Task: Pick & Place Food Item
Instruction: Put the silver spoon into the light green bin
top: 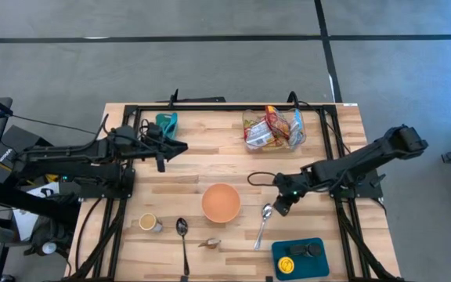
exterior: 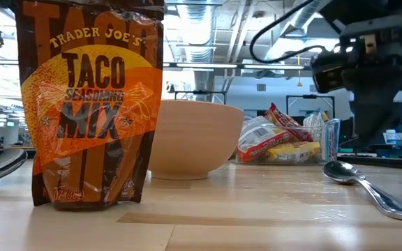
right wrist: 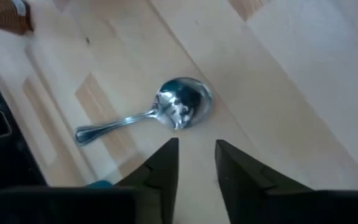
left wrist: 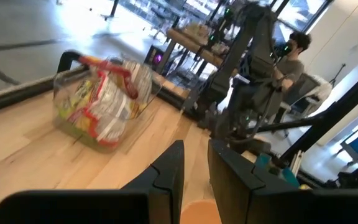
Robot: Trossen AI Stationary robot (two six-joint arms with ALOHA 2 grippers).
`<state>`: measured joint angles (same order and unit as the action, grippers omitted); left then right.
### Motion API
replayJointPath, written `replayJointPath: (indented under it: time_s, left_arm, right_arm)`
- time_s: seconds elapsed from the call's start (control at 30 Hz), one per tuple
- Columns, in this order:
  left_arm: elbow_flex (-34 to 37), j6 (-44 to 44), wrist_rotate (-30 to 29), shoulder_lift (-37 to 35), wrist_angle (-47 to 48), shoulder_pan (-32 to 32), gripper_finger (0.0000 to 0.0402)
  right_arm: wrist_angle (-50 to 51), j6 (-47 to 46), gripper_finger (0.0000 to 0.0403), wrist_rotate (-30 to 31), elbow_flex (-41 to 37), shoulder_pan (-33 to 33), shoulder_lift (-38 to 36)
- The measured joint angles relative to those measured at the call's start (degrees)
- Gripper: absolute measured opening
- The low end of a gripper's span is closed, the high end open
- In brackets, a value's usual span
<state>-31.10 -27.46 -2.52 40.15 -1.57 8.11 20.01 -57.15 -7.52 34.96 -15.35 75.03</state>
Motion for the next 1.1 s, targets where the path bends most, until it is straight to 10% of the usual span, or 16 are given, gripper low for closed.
replayJointPath:
  time_s: [1.1]
  left_arm:
    - [0.0,-1.5,0.0,1.7,0.0,0.0,0.0066]
  right_arm:
    - [-12.9,8.5,0.0113,-9.1,0.0,3.9,10.0]
